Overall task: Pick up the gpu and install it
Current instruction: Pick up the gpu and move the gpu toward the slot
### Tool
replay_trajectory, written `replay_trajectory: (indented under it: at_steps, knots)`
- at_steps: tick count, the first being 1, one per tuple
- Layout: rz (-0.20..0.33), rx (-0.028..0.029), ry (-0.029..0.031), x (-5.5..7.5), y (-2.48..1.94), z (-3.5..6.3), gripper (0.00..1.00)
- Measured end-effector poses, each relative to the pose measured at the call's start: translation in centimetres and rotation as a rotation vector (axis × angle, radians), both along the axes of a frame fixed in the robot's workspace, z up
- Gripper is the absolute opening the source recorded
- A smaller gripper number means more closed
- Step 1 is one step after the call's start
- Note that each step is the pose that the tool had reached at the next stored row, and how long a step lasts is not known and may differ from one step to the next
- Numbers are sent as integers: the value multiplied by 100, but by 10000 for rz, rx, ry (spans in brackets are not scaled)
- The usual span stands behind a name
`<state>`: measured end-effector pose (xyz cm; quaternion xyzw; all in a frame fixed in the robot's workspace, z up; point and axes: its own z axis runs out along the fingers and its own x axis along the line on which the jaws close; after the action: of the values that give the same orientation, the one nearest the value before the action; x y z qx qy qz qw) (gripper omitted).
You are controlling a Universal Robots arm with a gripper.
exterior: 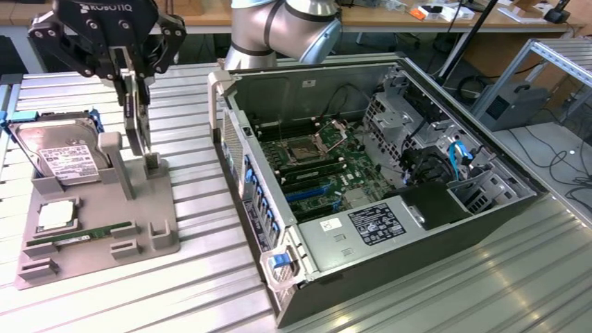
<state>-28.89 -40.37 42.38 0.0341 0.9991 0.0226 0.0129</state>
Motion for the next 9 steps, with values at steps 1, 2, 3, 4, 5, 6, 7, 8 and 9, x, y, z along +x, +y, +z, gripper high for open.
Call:
replay_trajectory:
  at_steps: [1,2,3,4,5,6,7,8,9]
  knots:
    - [0,0,0,0,0,27,27]
    - [0,1,-1,0,0,45,27]
    - [0,1,0,0,0,62,27]
    - [0,1,0,0,0,80,27]
    - [0,2,-1,0,0,95,27]
    - [0,2,-1,0,0,110,27]
    - [0,2,-1,0,0,115,27]
    - [0,2,-2,0,0,115,27]
    - [0,1,-1,0,0,115,27]
